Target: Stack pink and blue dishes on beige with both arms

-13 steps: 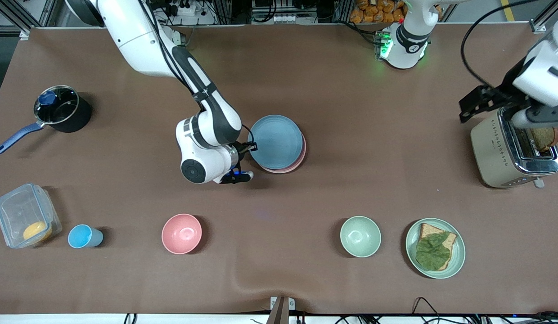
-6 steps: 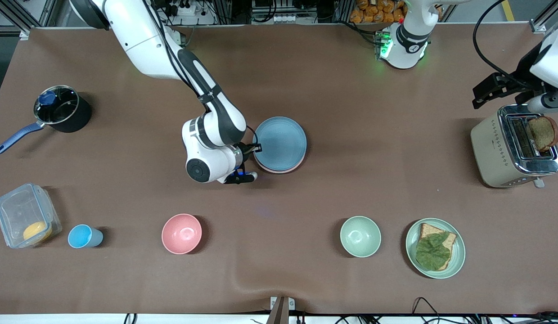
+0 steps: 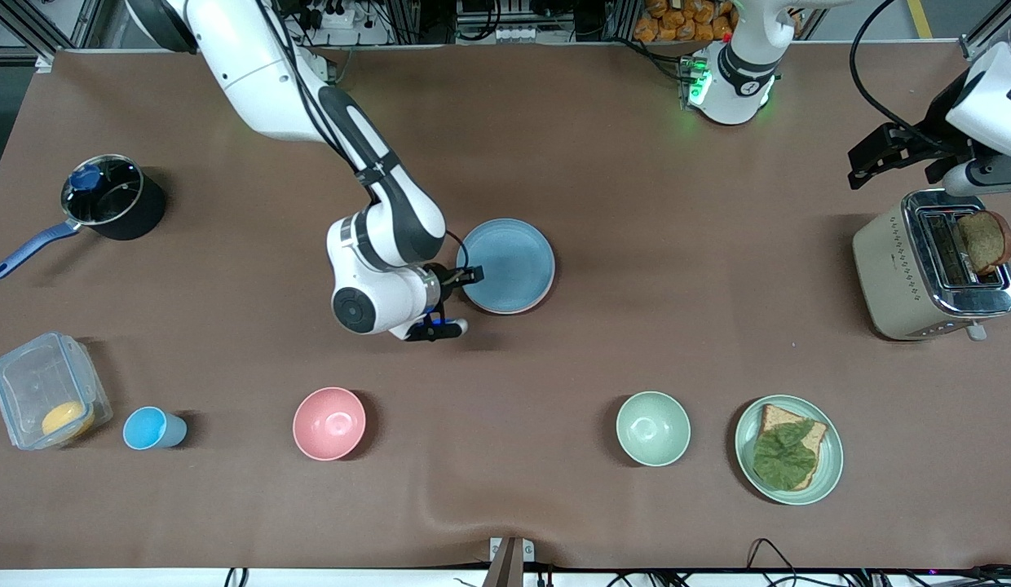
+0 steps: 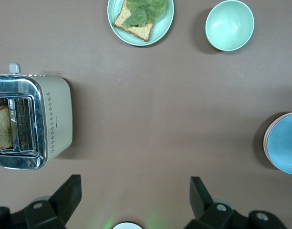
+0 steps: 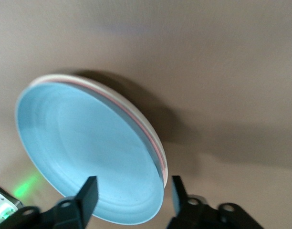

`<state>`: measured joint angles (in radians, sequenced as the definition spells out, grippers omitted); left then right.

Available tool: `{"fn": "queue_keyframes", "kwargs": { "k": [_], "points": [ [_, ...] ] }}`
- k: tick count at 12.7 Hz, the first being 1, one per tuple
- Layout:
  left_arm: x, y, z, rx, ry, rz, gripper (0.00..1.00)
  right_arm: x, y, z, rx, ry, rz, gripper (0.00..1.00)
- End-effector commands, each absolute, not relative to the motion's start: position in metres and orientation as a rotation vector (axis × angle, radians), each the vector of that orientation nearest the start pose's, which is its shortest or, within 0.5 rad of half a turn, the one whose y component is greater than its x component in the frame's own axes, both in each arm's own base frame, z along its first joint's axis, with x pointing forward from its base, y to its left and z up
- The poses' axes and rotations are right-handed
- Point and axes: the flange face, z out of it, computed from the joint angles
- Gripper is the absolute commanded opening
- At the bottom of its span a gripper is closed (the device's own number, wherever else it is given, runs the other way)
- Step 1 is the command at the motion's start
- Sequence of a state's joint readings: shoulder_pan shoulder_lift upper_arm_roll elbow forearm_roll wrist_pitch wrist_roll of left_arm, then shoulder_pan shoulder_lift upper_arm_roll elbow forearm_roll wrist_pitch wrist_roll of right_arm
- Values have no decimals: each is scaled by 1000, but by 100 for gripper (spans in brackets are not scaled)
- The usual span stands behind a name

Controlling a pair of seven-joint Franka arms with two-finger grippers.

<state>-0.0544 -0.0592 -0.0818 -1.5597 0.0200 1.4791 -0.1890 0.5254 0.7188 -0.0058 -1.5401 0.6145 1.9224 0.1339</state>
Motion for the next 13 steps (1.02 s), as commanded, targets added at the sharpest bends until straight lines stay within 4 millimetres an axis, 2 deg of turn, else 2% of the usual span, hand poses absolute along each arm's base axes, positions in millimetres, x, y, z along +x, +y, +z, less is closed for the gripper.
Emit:
{"fn": "queue_keyframes", "kwargs": {
  "k": [1,3,5,6,8,9,10,11,12,13],
  "points": [
    [521,-77,660,-3130,-42,0,100,598,325,243,-2609,-38,703,100],
    [526,-81,653,-3126,-30,18,100,623,274,272,-2615,-40,776,100],
    [526,-85,652,-3126,-23,21,100,644,214,290,-2711,-30,790,100],
    [526,-86,652,-3124,-18,20,100,652,188,307,-2769,-27,767,100],
    [528,-84,651,-3123,-23,20,100,660,139,334,-2869,2,720,100],
    [528,-83,651,-3123,-30,20,100,662,123,350,-2908,-12,684,100],
    [530,-78,660,-3122,-43,-12,100,664,100,363,-2951,-29,650,100],
    [530,-80,661,-3122,-38,-12,100,666,75,375,-2997,-64,627,100],
    [529,-84,661,-3122,-26,-7,100,666,62,383,-3036,-120,600,100],
    [529,-83,659,-3122,-26,12,100,665,41,409,-3079,-131,533,100]
  ]
}}
